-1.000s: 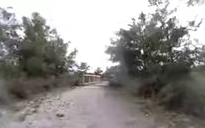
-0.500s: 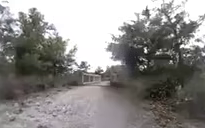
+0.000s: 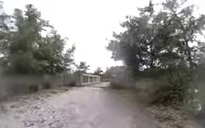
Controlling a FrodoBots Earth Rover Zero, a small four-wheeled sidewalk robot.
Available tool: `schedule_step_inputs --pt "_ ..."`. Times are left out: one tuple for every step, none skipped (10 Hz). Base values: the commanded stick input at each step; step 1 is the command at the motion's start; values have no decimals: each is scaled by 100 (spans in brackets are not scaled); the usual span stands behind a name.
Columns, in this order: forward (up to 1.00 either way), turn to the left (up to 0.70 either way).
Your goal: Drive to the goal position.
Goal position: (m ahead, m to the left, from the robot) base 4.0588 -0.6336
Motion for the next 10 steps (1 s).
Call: schedule_step_inputs --pt "85 0" --pt "85 0" --pt "85 0" --pt "85 0" --pt "85 0" --pt "85 0" --pt "85 0" --pt "85 0" --pt "85 0" --pt "85 0"
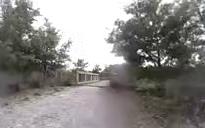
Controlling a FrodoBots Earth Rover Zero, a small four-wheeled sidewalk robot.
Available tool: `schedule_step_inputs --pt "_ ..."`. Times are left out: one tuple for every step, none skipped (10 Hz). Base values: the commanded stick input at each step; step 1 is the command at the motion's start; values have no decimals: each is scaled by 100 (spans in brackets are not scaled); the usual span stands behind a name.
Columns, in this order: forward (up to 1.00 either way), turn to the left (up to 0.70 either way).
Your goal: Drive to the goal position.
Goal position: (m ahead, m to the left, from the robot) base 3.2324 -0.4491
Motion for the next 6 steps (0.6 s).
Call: schedule_step_inputs --pt "85 0" --pt "85 0" --pt "85 0" --pt "85 0" --pt "85 0" --pt "85 0"
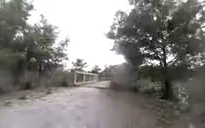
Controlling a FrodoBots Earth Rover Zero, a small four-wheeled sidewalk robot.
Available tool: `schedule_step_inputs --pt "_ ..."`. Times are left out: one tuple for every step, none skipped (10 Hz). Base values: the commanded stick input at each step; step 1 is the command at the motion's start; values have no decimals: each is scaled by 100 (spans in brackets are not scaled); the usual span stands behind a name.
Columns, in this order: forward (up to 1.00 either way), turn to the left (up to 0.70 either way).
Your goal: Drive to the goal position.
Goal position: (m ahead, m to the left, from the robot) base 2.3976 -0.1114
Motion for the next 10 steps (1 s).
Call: schedule_step_inputs --pt "85 0" --pt "85 2" --pt "85 10" --pt "85 34" --pt "85 34" --pt "85 4" --pt "85 0" --pt "85 0" --pt "85 0" --pt "85 0"
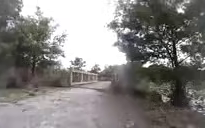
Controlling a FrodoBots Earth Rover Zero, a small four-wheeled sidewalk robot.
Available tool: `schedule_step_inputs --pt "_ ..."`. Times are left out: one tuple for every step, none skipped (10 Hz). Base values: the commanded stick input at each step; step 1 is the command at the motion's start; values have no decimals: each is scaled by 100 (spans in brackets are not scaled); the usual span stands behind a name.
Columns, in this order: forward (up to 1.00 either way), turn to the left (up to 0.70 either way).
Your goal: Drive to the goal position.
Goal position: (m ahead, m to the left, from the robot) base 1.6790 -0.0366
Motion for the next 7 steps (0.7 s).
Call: schedule_step_inputs --pt "85 0" --pt "85 0" --pt "85 0" --pt "85 0" --pt "85 0" --pt "85 0" --pt "85 8"
